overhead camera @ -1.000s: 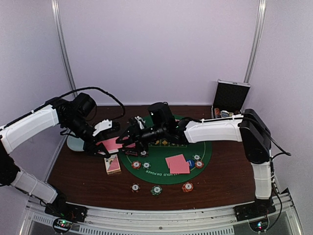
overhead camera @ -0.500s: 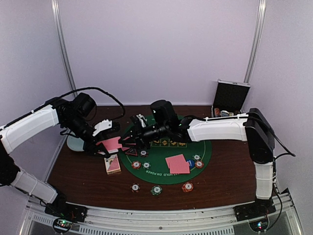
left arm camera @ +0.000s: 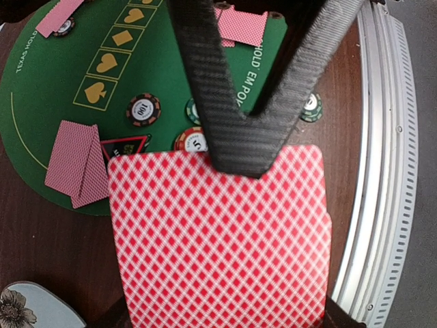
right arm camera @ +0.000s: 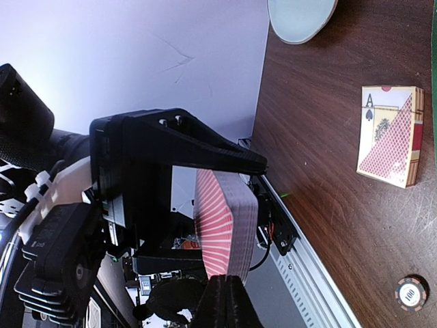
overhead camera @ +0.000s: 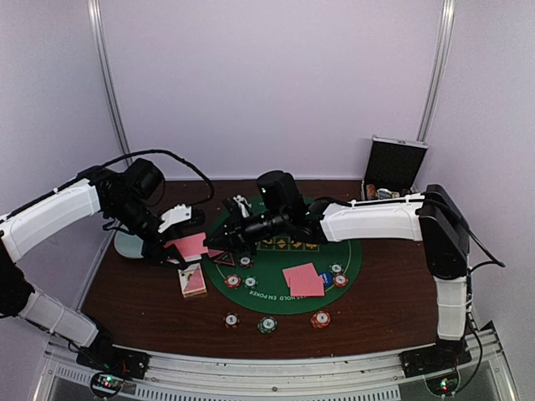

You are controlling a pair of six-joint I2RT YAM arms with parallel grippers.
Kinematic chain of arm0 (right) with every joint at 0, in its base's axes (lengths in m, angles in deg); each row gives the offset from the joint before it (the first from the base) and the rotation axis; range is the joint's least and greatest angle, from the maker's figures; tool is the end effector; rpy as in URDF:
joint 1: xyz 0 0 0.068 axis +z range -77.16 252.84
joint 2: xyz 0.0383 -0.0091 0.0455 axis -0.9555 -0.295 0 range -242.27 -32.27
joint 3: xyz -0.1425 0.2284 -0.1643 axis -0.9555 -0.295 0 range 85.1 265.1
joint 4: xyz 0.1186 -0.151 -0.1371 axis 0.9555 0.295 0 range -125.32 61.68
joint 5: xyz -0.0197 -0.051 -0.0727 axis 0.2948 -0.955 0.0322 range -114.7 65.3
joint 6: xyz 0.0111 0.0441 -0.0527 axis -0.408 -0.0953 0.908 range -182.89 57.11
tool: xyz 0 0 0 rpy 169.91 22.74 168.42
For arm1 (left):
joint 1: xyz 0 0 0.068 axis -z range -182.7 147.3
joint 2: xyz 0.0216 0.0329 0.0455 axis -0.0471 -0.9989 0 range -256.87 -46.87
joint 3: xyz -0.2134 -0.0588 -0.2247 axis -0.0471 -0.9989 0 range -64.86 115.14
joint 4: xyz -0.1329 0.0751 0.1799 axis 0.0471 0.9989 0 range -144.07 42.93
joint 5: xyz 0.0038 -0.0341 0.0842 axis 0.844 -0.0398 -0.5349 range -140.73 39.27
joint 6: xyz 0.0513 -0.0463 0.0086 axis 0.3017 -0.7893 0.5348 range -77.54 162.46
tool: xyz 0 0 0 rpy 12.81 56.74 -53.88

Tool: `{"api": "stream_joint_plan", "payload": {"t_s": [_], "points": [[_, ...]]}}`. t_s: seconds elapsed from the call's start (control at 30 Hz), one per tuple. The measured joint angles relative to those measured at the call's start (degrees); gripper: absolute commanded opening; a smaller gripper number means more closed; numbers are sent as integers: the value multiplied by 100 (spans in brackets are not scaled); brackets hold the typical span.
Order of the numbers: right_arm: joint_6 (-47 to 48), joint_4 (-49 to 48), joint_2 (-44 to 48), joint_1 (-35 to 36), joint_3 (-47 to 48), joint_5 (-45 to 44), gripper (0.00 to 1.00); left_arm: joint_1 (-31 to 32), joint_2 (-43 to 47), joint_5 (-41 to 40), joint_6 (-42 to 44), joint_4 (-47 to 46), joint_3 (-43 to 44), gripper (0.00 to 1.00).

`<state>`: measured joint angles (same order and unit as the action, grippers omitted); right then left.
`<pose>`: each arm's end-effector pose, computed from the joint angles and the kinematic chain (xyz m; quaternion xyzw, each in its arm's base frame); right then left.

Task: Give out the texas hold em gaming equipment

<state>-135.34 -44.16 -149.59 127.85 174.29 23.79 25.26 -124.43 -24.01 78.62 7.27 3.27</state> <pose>0.2444 0.4231 0.3004 0.1221 -0.7711 -0.6213 0.0668 0.1816 -0.1252 0.3199 0.5419 0.7925 -0.2157 0.1784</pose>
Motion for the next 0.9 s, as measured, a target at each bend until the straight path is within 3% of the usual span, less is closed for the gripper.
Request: {"api": "stream_joint_plan", "payload": {"t_s": [0.67, 0.9], "points": [[33, -39, 487, -83, -433, -9, 0, 0, 0, -70, 44, 0, -81, 0], [507, 688, 1088, -507, -734, -31, 0, 0, 2, -96, 42, -2, -101, 0]]}}
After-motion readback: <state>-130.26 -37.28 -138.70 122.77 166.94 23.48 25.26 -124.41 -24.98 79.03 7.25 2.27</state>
